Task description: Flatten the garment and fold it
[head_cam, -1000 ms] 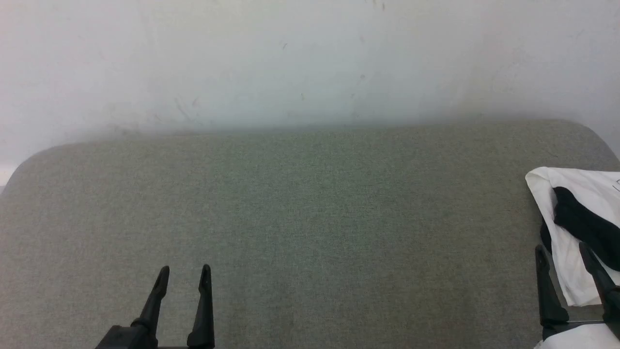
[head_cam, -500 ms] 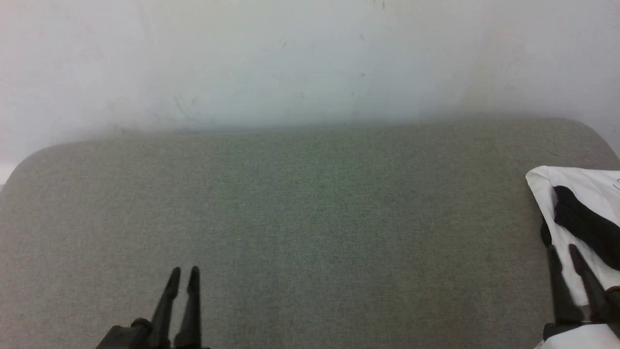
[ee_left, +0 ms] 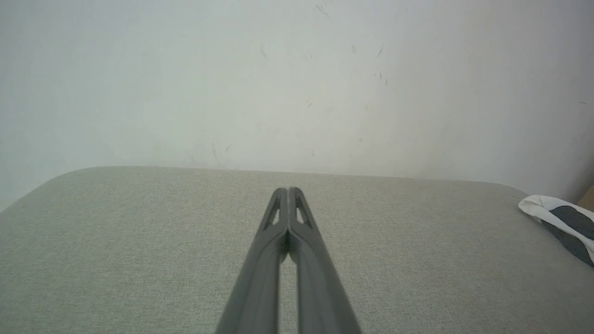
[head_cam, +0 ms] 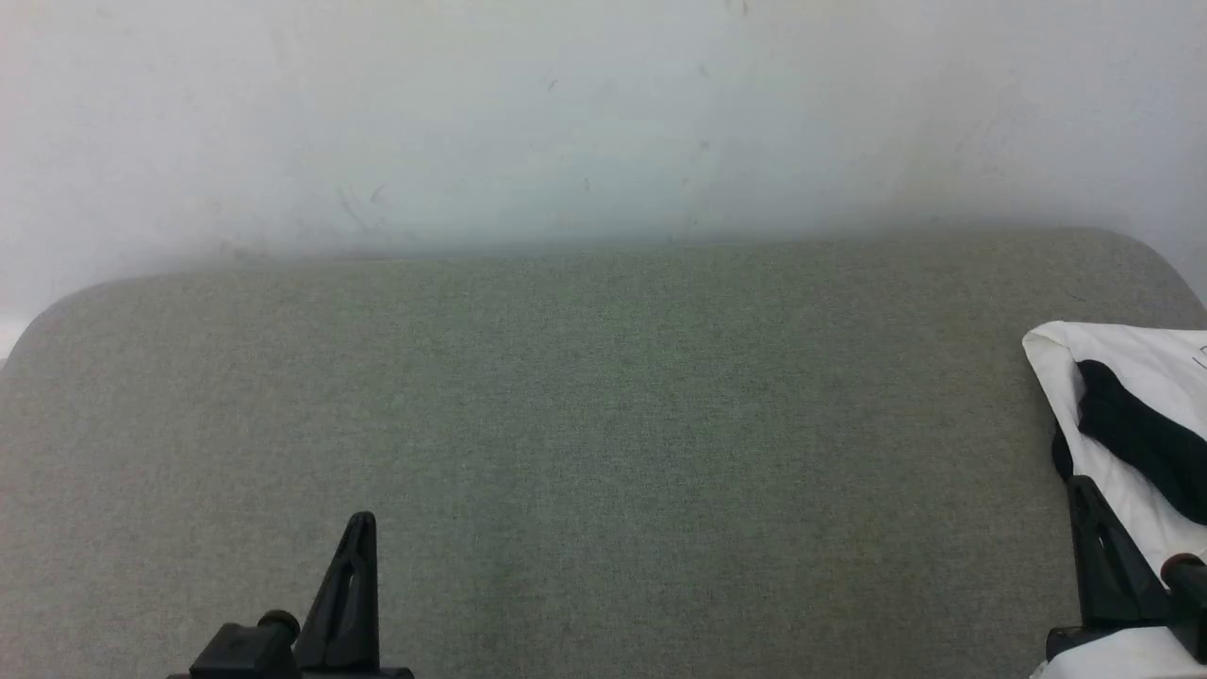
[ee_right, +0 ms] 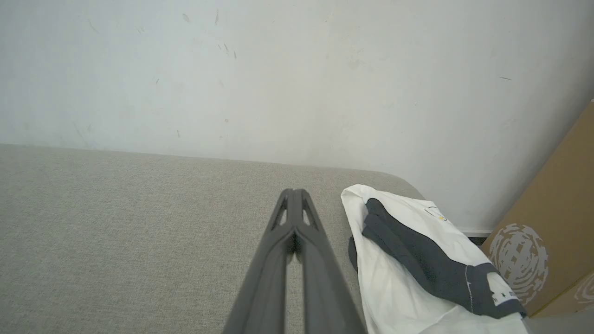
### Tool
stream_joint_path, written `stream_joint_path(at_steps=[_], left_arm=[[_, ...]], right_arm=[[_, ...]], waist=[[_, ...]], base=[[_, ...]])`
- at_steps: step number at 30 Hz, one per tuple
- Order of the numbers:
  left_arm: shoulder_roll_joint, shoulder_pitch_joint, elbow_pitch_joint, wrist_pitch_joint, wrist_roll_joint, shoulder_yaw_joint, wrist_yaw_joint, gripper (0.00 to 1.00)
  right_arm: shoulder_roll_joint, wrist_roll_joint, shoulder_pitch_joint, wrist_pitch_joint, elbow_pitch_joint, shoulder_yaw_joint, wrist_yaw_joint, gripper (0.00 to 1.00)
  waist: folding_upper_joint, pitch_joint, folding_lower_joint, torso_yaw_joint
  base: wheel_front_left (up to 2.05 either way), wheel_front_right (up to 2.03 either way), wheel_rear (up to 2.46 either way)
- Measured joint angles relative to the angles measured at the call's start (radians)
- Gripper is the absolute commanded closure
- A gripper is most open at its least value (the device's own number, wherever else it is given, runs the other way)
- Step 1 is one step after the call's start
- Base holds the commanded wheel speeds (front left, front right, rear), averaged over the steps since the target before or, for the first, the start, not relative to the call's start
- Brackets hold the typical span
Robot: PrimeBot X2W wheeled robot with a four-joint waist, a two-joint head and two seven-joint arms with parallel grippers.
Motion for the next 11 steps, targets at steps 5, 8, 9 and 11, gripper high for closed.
stream_joint_path(at_steps=[5, 8, 9, 11], left_arm=[[-0.013, -0.006, 0.010, 0.009, 0.018, 0.016, -0.011, 1.00], [-0.022, -0.006, 0.015, 0.017, 0.029, 0.025, -0.019, 1.00], [-0.025, -0.007, 0.017, 0.018, 0.033, 0.028, -0.023, 1.00], [-0.031, -0.011, 0.020, 0.022, 0.038, 0.033, -0.028, 1.00]], right_arm=[[0.000, 0.000, -0.011, 0.006, 0.008, 0.010, 0.000, 1.00], [0.000, 0.000, -0.018, 0.007, 0.011, 0.014, 0.000, 1.00], [0.000, 0.000, -0.018, 0.007, 0.013, 0.016, 0.000, 1.00], [0.000, 0.000, -0.019, 0.007, 0.017, 0.018, 0.000, 1.00]], waist=[[0.0000, 0.001, 0.0000, -0.001], [0.0000, 0.002, 0.0000, -0.001], [0.0000, 0.002, 0.0000, -0.001], [0.0000, 0.002, 0.0000, -0.002]], base=[[0.00, 0.00, 0.00], [0.00, 0.00, 0.00], [0.00, 0.00, 0.00], [0.00, 0.00, 0.00]])
